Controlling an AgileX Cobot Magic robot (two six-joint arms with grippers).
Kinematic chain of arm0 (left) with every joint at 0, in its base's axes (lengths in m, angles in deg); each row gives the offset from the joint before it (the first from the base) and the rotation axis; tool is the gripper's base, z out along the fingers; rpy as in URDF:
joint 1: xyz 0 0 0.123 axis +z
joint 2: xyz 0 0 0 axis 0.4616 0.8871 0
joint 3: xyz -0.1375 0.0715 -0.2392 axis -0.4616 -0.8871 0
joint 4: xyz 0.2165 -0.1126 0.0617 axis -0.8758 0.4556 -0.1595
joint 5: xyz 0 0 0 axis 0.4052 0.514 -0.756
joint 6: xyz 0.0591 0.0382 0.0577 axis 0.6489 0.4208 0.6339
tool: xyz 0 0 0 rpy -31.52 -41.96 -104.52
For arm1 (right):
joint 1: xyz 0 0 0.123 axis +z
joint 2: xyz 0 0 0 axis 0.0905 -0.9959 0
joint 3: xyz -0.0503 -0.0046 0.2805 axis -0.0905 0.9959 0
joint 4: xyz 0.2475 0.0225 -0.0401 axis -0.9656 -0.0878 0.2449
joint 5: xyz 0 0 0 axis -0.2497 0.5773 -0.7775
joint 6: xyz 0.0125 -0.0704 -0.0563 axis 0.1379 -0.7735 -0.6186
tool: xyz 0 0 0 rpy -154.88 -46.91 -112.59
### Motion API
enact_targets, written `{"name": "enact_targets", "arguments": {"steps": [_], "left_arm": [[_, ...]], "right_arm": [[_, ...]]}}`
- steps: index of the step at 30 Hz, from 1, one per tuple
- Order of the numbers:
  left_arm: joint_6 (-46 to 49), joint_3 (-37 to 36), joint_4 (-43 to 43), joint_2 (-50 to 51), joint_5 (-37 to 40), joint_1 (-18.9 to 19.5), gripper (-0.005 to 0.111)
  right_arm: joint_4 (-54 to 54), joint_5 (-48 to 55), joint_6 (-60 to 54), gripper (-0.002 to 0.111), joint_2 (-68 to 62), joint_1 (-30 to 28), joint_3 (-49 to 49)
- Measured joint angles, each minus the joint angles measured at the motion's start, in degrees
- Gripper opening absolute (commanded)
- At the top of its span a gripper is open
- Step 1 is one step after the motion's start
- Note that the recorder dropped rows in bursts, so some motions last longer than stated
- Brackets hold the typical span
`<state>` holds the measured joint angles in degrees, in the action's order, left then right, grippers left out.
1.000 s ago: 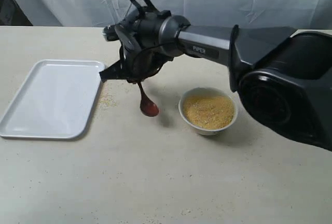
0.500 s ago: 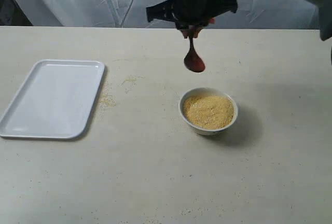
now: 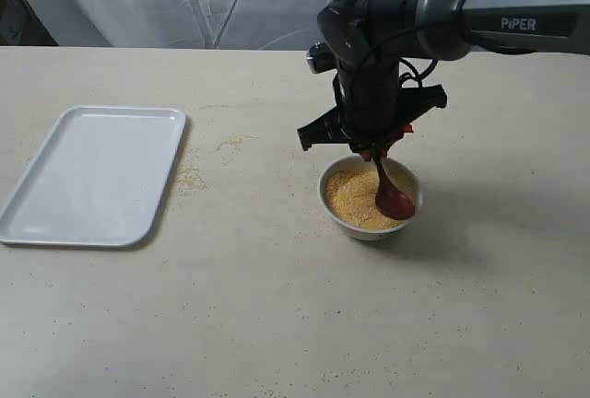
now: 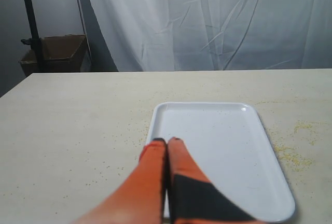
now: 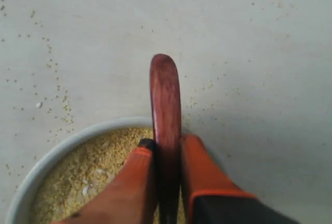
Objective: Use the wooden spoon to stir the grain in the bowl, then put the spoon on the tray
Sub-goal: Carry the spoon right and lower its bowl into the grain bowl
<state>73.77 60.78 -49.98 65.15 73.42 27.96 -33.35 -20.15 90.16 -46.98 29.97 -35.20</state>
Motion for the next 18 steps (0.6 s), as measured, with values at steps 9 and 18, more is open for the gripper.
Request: {"name": "enact_targets", "arguments": {"steps": [9, 18], "left_arm": [[0.0, 0.0, 0.0, 0.0, 0.0, 0.0, 0.0], [0.0, 0.0, 0.0, 0.0, 0.0, 0.0, 0.0]], "right_arm": [[11.96, 0.16, 30.07, 0.0, 0.0, 0.0, 0.62], [12.76, 3.18, 45.83, 0.001, 0.0, 0.65, 0.62]]}}
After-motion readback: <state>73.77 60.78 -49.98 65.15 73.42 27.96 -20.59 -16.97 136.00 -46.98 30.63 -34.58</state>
